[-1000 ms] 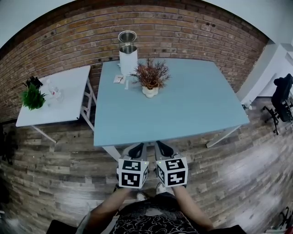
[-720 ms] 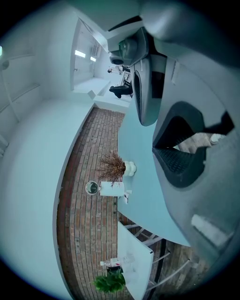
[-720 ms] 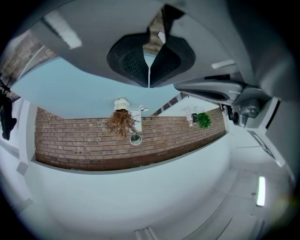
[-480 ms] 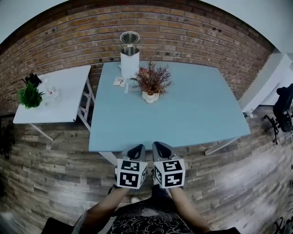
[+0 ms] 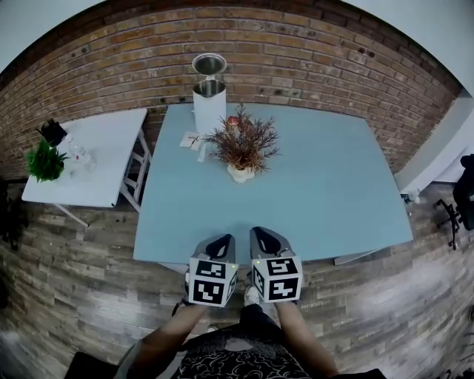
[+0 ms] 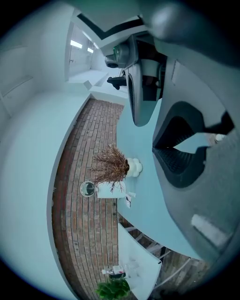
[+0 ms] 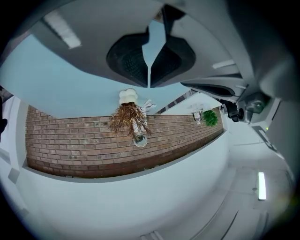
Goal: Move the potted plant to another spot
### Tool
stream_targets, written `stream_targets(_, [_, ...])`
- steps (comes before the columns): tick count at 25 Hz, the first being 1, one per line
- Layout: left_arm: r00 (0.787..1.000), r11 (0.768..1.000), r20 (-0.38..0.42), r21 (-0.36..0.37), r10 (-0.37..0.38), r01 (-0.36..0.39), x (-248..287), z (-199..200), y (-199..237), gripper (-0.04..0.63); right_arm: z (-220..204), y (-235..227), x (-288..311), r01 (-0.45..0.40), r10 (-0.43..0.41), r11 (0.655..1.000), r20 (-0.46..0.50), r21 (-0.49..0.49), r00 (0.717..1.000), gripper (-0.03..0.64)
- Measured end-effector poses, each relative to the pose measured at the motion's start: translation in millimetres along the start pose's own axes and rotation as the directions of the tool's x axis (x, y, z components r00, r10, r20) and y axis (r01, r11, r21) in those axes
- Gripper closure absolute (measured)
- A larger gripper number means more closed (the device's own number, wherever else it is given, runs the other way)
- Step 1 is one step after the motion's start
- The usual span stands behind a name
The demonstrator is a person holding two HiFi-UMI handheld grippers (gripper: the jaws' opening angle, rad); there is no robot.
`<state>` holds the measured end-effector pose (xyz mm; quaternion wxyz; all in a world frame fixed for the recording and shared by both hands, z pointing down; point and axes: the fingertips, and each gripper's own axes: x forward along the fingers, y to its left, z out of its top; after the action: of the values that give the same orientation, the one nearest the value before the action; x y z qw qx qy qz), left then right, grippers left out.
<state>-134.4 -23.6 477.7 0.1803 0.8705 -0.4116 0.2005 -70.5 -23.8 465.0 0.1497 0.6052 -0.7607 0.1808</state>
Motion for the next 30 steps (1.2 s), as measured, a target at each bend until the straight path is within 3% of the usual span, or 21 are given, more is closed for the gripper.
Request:
stream_targets(20, [0.983, 0.981, -0.056, -0.068, 0.176, -0.179, 86.0, 34.2, 12.9, 0.594, 29.4, -73.3, 66.9, -0.155, 0.151, 0.985, -0.047, -0.08, 0.987, 0.552])
stream_targets(30, [0.973, 0.97, -0.075, -0.097, 0.218, -0.225, 96.7, 34.4, 27.1, 0.594, 30.9, -85.8, 104.0, -0.18, 0.172, 0.975, -0.073, -0.127, 0.982, 0.5])
